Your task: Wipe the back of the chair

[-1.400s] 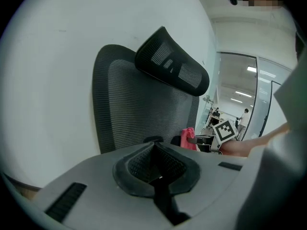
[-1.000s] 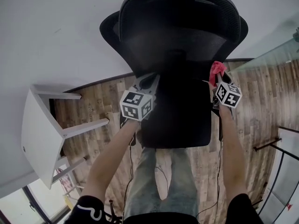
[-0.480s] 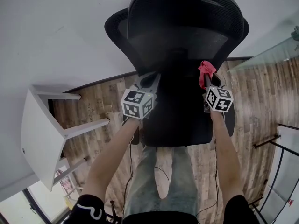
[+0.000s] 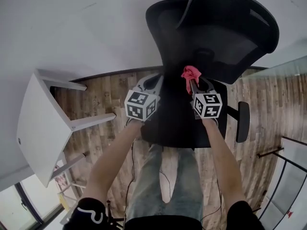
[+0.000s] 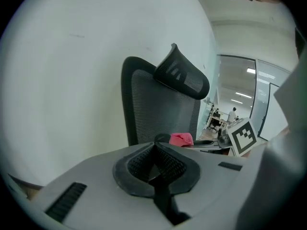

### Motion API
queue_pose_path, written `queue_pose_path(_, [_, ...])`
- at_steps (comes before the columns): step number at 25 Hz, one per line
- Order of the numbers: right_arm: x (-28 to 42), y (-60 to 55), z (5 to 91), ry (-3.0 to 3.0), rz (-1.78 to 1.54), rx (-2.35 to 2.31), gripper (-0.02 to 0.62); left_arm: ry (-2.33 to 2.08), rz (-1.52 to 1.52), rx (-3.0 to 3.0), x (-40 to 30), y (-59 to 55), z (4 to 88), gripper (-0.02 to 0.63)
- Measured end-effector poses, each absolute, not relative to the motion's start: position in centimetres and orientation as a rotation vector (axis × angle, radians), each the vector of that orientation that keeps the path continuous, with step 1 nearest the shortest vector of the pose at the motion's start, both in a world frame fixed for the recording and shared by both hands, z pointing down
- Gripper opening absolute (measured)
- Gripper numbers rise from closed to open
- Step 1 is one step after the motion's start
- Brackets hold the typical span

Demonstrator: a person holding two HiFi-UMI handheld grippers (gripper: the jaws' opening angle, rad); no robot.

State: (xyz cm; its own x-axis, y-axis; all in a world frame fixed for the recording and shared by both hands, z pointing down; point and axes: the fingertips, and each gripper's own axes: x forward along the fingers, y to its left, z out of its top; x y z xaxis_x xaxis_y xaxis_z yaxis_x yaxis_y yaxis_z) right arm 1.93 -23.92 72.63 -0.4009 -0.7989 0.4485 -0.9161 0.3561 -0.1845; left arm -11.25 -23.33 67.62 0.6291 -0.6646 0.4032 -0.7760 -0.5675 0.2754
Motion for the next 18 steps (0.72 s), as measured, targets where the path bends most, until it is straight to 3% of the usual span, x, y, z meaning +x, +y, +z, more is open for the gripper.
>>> queue_pose_path(8, [-6.7,-25.8,73.6,-2.401,0.633,1.437,0.083,-1.189,0.379,2.381,-18.6,-22.1,69.3,0.021])
queue_pose_path(18, [-9.6,-27.1,77.0,-2.336,0.639,1.42,0.083,-1.199,0.375,2.344,-23.6,-21.6,71.3,0.021])
